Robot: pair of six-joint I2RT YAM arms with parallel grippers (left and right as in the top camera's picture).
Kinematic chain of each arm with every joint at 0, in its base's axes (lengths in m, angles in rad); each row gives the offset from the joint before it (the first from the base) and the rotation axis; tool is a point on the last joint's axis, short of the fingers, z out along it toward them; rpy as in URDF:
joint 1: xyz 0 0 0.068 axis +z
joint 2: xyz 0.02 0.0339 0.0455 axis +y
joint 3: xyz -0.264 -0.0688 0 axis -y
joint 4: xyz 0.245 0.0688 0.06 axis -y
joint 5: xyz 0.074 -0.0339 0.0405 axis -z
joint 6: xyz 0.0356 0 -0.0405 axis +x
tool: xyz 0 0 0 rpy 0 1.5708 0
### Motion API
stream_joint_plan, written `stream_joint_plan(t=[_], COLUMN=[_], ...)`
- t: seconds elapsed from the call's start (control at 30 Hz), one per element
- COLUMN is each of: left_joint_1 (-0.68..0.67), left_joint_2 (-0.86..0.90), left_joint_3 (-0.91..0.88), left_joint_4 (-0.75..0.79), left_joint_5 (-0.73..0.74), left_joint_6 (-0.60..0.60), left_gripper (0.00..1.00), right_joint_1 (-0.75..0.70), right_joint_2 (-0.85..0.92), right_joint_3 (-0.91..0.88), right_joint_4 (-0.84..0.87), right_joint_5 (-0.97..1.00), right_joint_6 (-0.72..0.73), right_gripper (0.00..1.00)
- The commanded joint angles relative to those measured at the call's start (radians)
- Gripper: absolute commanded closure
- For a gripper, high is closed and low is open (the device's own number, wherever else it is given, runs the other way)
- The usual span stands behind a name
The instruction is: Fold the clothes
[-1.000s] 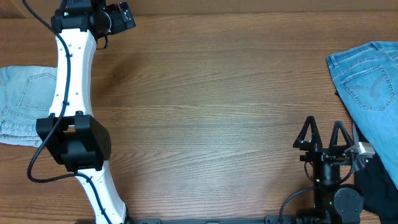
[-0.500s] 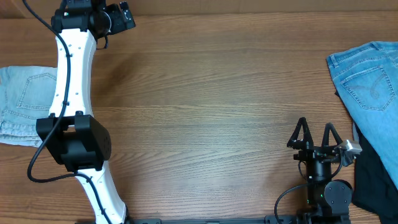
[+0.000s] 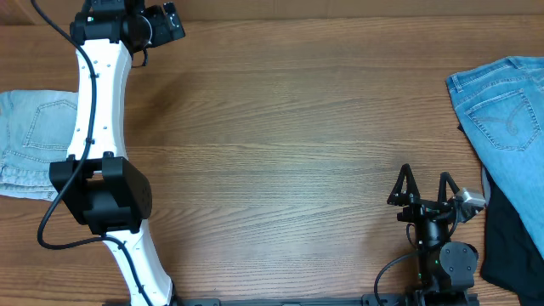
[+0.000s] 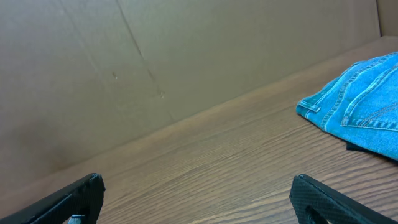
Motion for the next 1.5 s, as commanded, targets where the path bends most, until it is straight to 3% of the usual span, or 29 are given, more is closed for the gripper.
stream_joint_plan(t=[0.0,0.3,0.53,0.6,0.87,0.97,1.17,1.3,1.37,1.47], left_joint_1=[-0.001,-0.003,-0.005,-0.005,-0.005,-0.005,-0.005,-0.005,-0.005,0.002], left_joint_2=[-0.005,-0.070,-0.452,-0.547,-0.936,-1.110,-1.451,-1.648,-1.783,-1.898], left_joint_3=[0.011,0.008,0.008,0.007,-0.055,-0.223,-0.722,-1.134,-1.436,-1.682], left_joint_4=[0.001,-0.044,-0.101,-0.158,-0.403,-0.400,-0.262,0.015,0.252,0.477], left_joint_5=[0.007,-0.001,-0.062,-0.127,-0.162,-0.203,-0.248,-0.246,-0.247,-0.247], left_joint_6=[-0.018,-0.018,0.029,0.036,0.036,0.035,0.035,-0.035,-0.089,-0.089], left_gripper=[0.00,0.00,0.00,0.00,0.00,0.00,0.00,0.00,0.00,0.00], right_joint_1=[-0.003,-0.003,-0.003,-0.004,-0.004,-0.004,-0.004,-0.003,-0.003,-0.003], right_joint_2=[-0.010,-0.010,-0.010,-0.010,-0.010,-0.010,-0.010,-0.010,-0.010,-0.010], right_joint_3=[-0.011,-0.011,-0.011,-0.011,-0.011,-0.011,-0.011,-0.011,-0.011,-0.011], right_joint_4=[0.004,0.004,0.004,0.004,0.004,0.003,0.003,0.004,0.003,0.004], right_joint_5=[-0.008,-0.008,-0.008,-0.008,-0.008,-0.008,-0.008,-0.008,-0.008,-0.008], right_joint_6=[-0.009,-0.009,-0.009,-0.009,-0.009,-0.009,-0.009,-0.009,-0.009,-0.009], right_gripper=[0.00,0.00,0.00,0.00,0.00,0.00,0.00,0.00,0.00,0.00])
